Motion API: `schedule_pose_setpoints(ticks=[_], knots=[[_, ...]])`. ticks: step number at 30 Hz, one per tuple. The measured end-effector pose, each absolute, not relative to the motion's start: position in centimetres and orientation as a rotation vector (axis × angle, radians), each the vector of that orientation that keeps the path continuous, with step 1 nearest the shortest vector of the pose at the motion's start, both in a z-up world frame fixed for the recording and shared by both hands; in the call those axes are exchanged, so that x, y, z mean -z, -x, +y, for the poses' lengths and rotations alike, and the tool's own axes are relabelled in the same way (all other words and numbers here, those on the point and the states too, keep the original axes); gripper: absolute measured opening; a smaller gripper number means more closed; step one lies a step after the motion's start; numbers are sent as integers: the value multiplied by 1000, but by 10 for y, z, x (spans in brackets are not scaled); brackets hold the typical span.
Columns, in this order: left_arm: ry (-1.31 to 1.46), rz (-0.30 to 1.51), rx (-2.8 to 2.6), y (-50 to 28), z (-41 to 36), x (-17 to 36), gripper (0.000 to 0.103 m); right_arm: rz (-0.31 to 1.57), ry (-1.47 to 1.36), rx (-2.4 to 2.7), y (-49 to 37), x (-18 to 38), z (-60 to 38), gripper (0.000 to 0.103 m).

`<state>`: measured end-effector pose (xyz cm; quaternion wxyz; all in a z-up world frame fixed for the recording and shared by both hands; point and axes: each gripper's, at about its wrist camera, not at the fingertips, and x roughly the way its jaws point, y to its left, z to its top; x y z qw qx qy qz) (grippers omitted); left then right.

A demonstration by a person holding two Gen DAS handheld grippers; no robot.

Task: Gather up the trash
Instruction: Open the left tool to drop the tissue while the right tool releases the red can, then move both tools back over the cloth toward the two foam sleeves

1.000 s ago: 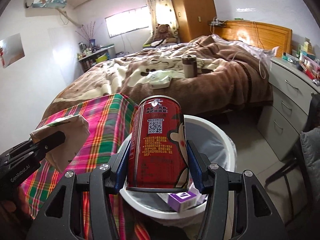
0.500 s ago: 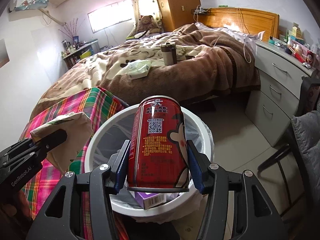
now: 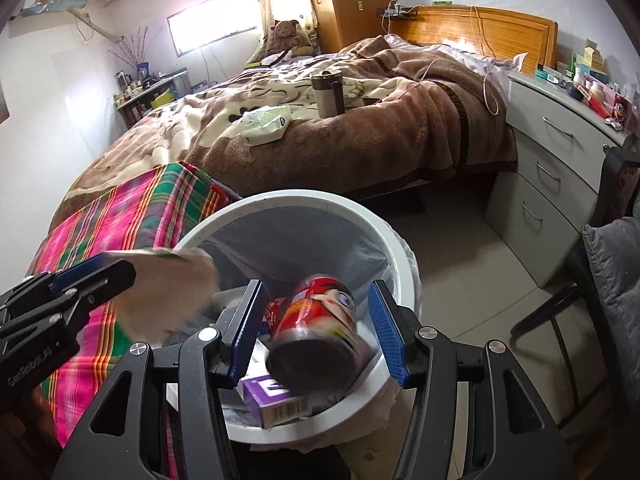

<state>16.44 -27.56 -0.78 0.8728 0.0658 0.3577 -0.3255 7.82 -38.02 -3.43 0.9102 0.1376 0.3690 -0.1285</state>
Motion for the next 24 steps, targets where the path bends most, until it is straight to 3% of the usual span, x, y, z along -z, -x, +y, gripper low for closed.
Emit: schedule_pose_setpoints(ticks=[24], knots=[[-43, 707, 570, -152, -201, -14, 54, 694, -243, 204, -76, 20, -344, 61]])
